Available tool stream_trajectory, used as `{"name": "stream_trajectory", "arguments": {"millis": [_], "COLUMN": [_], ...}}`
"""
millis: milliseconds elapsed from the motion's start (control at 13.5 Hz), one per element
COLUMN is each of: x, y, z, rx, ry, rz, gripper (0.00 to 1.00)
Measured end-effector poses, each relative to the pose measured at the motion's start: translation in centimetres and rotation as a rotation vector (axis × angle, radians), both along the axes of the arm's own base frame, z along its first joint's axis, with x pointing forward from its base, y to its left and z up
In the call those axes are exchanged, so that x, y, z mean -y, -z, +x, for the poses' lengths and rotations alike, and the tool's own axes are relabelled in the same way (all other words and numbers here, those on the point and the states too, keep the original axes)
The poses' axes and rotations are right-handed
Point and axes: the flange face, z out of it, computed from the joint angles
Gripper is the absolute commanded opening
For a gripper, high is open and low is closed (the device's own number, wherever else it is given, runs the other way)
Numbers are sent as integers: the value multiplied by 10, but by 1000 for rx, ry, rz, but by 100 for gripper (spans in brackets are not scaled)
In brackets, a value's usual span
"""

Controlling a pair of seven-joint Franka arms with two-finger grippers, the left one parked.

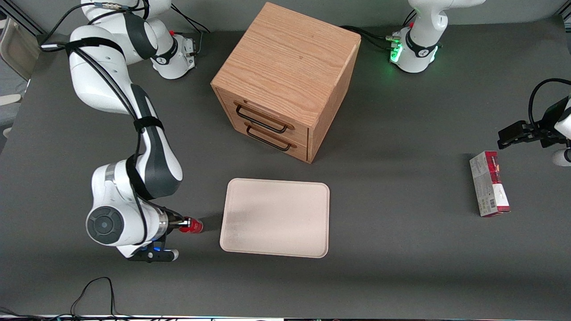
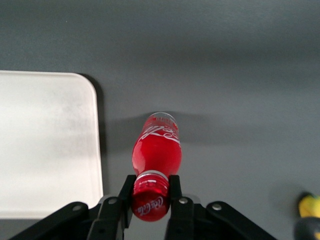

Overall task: Place coke bottle on tray
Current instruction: 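Lift the bottle up and away from the tray with the right gripper, then carry the held bottle over the tray's edge and lower it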

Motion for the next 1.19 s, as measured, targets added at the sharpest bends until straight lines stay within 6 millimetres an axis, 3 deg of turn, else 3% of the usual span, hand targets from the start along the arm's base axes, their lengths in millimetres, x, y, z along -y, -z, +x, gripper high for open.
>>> {"name": "stream_trajectory", "arguments": {"millis": [148,444,593,889,1037,1185], "x": [7,36,45,49,45,19], "y": [-45,-170,-206,-211,-206,-187], "z": [-12,-54,-77,-106,-103,-85], "rx": [-19,-16,-22,-52,-29,18], "ry": [8,38,37,14,67,137], "rz": [-5,-5,-5,-8,-13,1], "gripper": [0,0,0,0,0,0]}}
